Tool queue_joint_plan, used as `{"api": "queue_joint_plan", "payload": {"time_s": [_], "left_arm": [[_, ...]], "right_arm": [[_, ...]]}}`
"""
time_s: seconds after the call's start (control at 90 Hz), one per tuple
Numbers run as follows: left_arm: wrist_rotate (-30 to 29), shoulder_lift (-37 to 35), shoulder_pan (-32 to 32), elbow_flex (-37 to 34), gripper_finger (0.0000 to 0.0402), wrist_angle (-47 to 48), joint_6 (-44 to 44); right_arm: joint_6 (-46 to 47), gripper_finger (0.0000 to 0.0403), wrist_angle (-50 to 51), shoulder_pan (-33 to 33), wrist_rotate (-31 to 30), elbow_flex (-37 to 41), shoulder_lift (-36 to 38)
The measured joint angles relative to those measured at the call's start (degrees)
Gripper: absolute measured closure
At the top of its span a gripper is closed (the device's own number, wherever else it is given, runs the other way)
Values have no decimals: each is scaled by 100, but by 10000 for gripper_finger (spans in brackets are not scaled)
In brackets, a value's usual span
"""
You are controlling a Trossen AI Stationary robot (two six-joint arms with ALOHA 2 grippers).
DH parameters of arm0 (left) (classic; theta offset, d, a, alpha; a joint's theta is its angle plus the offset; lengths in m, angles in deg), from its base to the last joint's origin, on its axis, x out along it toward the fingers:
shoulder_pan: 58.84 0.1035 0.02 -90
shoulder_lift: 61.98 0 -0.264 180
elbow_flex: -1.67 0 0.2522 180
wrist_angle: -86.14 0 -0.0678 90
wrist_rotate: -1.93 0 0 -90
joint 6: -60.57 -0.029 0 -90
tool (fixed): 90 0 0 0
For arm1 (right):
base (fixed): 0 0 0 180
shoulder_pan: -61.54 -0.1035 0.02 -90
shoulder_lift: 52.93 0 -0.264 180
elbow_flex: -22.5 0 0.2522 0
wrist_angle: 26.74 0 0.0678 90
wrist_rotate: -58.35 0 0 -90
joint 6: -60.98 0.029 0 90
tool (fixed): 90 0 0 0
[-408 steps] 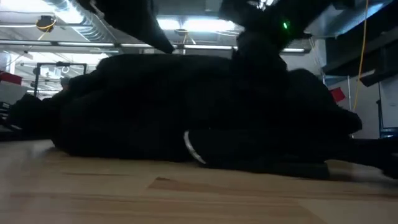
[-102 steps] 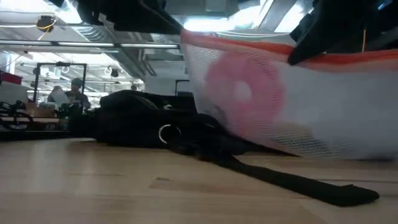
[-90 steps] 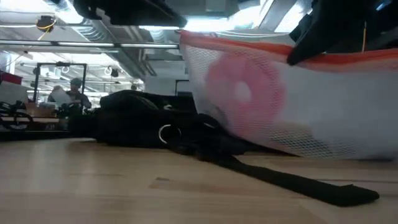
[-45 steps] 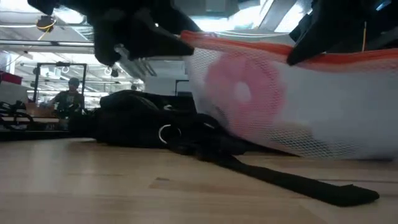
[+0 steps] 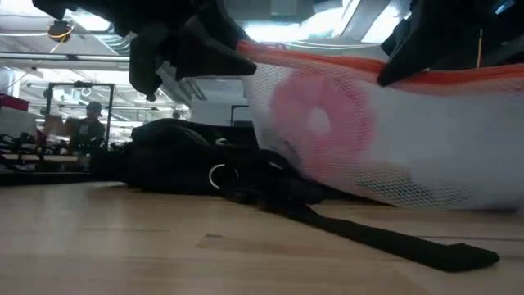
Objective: Unpack backpack
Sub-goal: Remove the white zip bag from the black bag
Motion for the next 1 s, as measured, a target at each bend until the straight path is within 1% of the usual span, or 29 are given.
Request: {"api": "queue_joint_plan", "payload": {"time_s": [0.156, 0.211, 0.3, 0.422, 0.544, 0.667, 0.722, 0.811, 0.9, 1.0], "left_arm": [[-119, -2, -4, 0, 319, 0, -16], [-244, -2, -32, 0, 336, 0, -59], [-430, -2, -91, 0, 360, 5, -163], [-468, -2, -164, 0, 389, 15, -182], [-481, -2, -209, 0, 396, 17, -192], [-497, -2, -218, 0, 398, 15, -181], [-505, -2, -219, 0, 399, 15, -179], [-508, -2, -219, 0, 400, 15, -139], [-508, -4, -221, 0, 400, 11, -66], [-503, -4, -223, 0, 400, 9, 20]], "right_arm": [[0, 403, 15, 0, 4, 0, -2], [0, 403, 41, 0, 4, 0, -2], [0, 403, 98, 0, 4, -2, -2], [1, 403, 130, 0, 4, -2, -2], [149, 401, 137, 0, -11, -2, -2], [280, 392, 190, 0, -156, -2, -2], [455, 384, 199, 0, -248, -2, -2], [442, 361, 227, 0, -295, -55, -4], [271, 326, 227, 0, -434, -181, -4], [-35, 275, 130, 0, -550, -357, -4]]}}
